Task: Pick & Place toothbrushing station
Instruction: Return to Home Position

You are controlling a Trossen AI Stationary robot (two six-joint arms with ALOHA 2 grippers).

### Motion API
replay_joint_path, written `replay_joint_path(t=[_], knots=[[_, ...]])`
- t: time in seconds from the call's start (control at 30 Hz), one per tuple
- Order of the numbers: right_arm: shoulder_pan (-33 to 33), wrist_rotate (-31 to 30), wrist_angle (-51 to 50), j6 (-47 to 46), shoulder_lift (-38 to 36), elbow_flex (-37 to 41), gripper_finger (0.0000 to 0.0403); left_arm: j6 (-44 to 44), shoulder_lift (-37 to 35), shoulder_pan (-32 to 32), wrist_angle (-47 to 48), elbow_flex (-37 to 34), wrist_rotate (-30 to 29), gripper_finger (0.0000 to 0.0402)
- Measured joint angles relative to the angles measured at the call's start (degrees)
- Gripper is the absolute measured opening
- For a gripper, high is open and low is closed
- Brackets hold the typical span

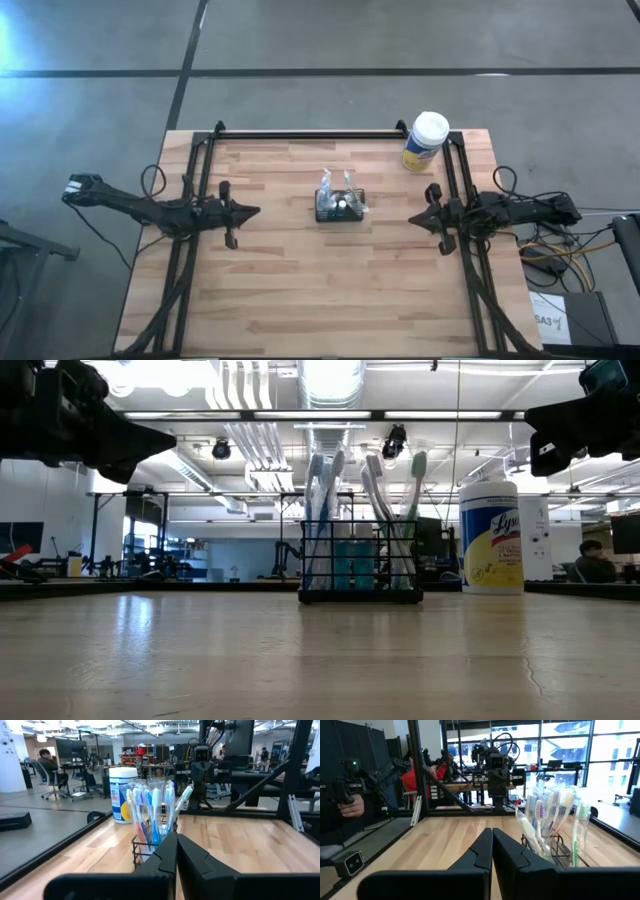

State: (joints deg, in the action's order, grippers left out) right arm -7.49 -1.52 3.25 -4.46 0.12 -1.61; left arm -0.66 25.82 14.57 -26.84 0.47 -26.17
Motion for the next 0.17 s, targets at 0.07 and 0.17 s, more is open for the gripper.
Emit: replay_joint_path(t=[0.07,0.17], knots=[[0.0,0.0,0.0,0.2,0.0,0.0,0.0008,1.0,0.0,0.0,0.0,0.0,0.0,0.001],[0.0,0.0,0.0,1.0,0.0,0.0,0.0008,0.4,-0.2,0.0,-0.1,0.3,0.0,0.0013]])
